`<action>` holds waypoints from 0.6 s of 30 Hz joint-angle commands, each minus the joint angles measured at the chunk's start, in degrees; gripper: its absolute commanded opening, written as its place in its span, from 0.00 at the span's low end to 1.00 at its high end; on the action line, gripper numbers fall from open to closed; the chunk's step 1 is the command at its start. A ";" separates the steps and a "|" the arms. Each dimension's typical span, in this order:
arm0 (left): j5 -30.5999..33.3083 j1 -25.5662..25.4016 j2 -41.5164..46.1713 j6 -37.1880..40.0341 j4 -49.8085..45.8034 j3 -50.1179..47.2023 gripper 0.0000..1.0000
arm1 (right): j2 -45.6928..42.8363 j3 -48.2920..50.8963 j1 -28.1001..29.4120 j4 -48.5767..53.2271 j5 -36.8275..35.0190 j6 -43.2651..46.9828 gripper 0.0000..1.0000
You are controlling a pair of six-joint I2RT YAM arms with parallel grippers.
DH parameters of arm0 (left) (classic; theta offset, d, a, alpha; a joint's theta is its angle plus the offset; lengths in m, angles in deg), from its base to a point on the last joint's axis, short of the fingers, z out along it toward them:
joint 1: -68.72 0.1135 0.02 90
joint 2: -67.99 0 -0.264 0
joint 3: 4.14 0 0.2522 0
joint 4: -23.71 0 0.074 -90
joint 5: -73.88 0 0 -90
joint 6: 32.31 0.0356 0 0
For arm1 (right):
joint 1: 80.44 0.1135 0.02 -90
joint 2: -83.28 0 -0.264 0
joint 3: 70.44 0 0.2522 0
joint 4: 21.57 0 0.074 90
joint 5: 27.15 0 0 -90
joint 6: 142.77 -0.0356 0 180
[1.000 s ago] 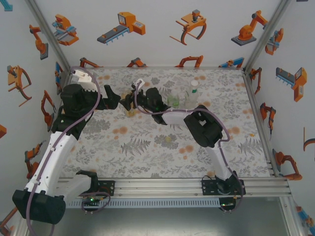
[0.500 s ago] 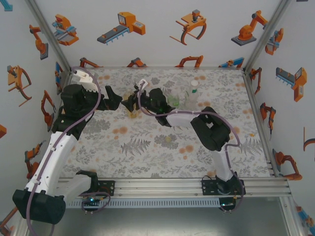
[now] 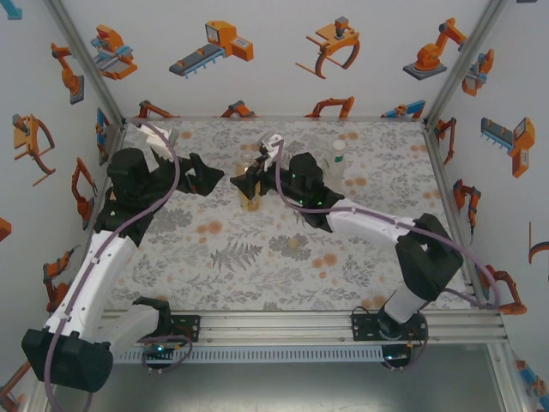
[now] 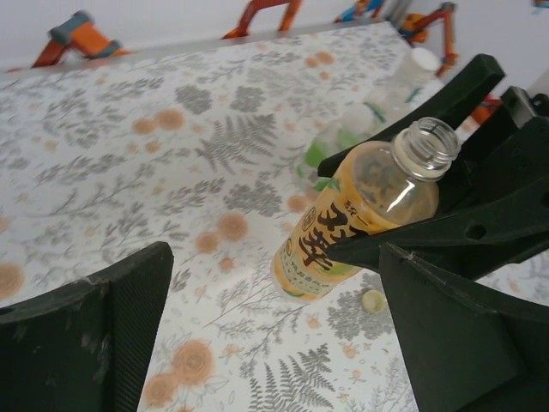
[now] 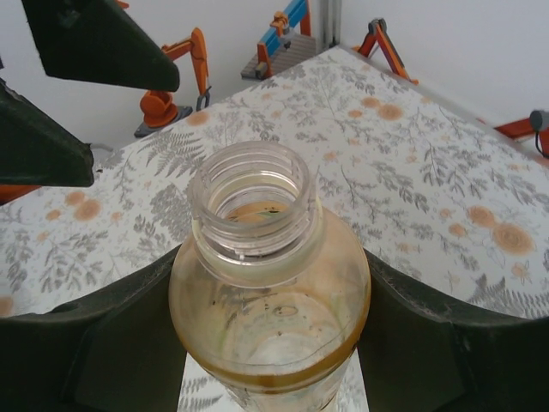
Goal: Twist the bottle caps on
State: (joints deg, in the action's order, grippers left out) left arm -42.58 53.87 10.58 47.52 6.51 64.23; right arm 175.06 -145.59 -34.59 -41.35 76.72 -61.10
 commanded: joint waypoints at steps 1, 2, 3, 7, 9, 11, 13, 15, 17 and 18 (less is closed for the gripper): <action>-9.00 -1.97 -0.36 1.21 4.52 1.08 0.98 | -5.19 1.19 0.21 8.66 -1.45 -0.59 0.45; -10.49 -2.85 -0.49 1.54 4.60 1.43 0.98 | -6.77 1.61 0.19 10.29 -1.83 -0.67 0.45; -11.49 -3.66 -0.51 1.92 4.59 1.83 0.98 | -7.99 1.96 0.21 11.61 -2.12 -0.80 0.45; -15.25 -7.28 -0.55 2.38 7.08 1.55 0.98 | -13.50 2.87 0.21 17.36 -3.14 -1.62 0.45; -16.25 -9.00 -0.10 1.90 10.42 -0.10 0.98 | -16.10 2.68 0.21 20.67 -3.82 -2.44 0.45; -15.93 -10.38 0.25 1.67 12.04 -1.15 0.98 | -18.45 1.89 0.21 24.16 -4.44 -3.05 0.45; -16.00 -11.30 0.33 1.03 13.37 -1.87 0.98 | -20.67 1.22 0.21 27.00 -4.89 -3.85 0.44; -17.00 -12.00 0.86 0.25 17.32 -3.83 0.98 | -22.77 0.77 0.21 29.26 -5.58 -4.89 0.44; -17.47 -12.79 1.56 -0.47 20.85 -5.55 0.98 | -24.67 0.37 0.21 31.21 -5.69 -5.47 0.43; -17.70 -13.03 1.73 -1.09 22.06 -6.01 0.98 | -25.55 0.24 0.20 32.21 -5.63 -5.62 0.43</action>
State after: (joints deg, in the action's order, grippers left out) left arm -57.68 41.63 10.91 48.02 21.19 59.88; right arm 152.14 -143.18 -34.59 -13.94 72.28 -64.78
